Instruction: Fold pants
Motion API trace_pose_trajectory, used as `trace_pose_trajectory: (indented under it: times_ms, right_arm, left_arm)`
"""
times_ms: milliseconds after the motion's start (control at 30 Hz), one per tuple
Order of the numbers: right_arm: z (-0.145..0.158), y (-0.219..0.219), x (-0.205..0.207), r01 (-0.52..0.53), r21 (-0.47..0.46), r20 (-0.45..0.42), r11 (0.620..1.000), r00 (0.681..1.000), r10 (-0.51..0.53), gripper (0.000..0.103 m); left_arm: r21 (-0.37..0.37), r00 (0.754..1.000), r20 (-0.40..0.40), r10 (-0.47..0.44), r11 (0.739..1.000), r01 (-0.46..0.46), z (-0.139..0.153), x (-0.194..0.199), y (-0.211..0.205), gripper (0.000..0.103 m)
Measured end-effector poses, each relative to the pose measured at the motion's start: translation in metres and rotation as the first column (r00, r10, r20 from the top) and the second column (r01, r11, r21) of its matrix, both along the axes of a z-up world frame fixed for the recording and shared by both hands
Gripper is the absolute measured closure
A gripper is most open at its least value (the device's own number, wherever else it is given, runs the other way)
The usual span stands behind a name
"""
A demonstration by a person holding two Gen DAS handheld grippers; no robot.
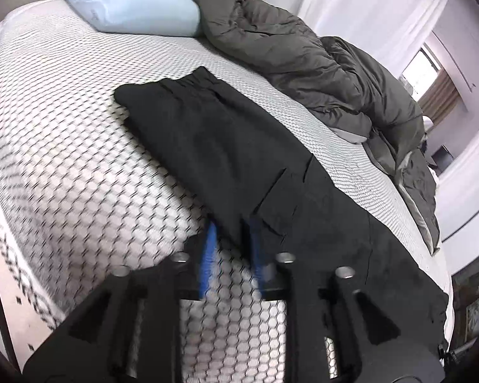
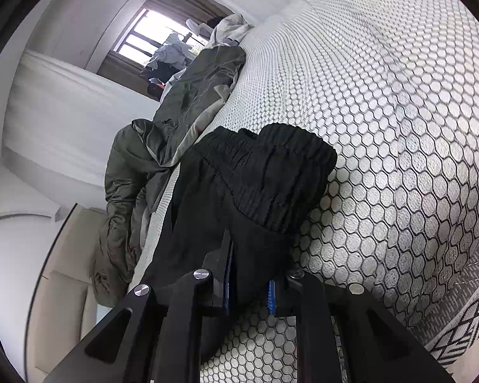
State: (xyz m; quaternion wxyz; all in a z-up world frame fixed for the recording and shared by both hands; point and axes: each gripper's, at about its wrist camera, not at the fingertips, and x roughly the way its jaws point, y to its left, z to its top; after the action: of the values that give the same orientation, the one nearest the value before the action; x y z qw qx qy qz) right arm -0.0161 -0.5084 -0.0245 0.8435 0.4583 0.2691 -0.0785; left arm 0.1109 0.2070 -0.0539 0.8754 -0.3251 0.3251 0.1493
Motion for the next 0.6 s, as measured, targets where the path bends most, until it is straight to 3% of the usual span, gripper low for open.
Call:
trace_pose_trajectory:
  times_ms: [67, 133, 200, 267, 333, 433, 467, 600]
  right_arm:
    - [-0.003, -0.003, -0.005, 0.004, 0.032, -0.005, 0.999, 1.000, -0.004, 0.083]
    - [-0.003, -0.008, -0.014, 0.037, 0.057, -0.012, 0.998, 0.999, -0.036, 0.064]
    - [-0.002, -0.013, -0.023, 0.064, 0.096, 0.027, 0.993, 0.997, -0.067, 0.055]
    - [-0.001, -0.017, -0.025, 0.076, 0.127, 0.049, 0.989, 0.995, -0.083, 0.055]
    - [-0.002, -0.015, -0.022, 0.072, 0.133, 0.047, 0.988, 0.996, -0.079, 0.055]
    - [0.002, -0.007, -0.012, 0.049, 0.096, 0.039, 0.994, 0.998, -0.053, 0.056]
    - [0.005, -0.005, -0.010, 0.044, 0.068, 0.030, 0.997, 0.998, -0.046, 0.056]
    - [0.010, 0.000, -0.007, 0.034, -0.022, -0.008, 0.999, 0.999, -0.034, 0.083]
  left_arm:
    - [0.003, 1.000, -0.006, 0.008, 1.000, -0.008, 0.006, -0.007, -0.003, 0.064]
    - [0.066, 1.000, 0.006, 0.024, 0.997, -0.025, 0.018, -0.018, -0.011, 0.053]
    - [0.093, 0.999, 0.036, 0.040, 0.995, -0.043, 0.028, -0.030, -0.016, 0.036]
    - [0.090, 0.996, 0.073, 0.042, 0.995, -0.049, 0.037, -0.038, -0.019, 0.022]
    - [0.098, 0.993, 0.110, 0.049, 0.993, -0.060, 0.046, -0.046, -0.022, 0.017]
    - [0.070, 0.985, 0.171, -0.001, 0.997, -0.011, 0.057, -0.053, -0.032, 0.002]
    - [0.068, 0.983, 0.181, -0.023, 0.998, 0.011, 0.060, -0.051, -0.037, 0.001]
    - [0.087, 0.976, 0.154, -0.153, 0.986, 0.141, 0.066, -0.041, -0.065, 0.001]
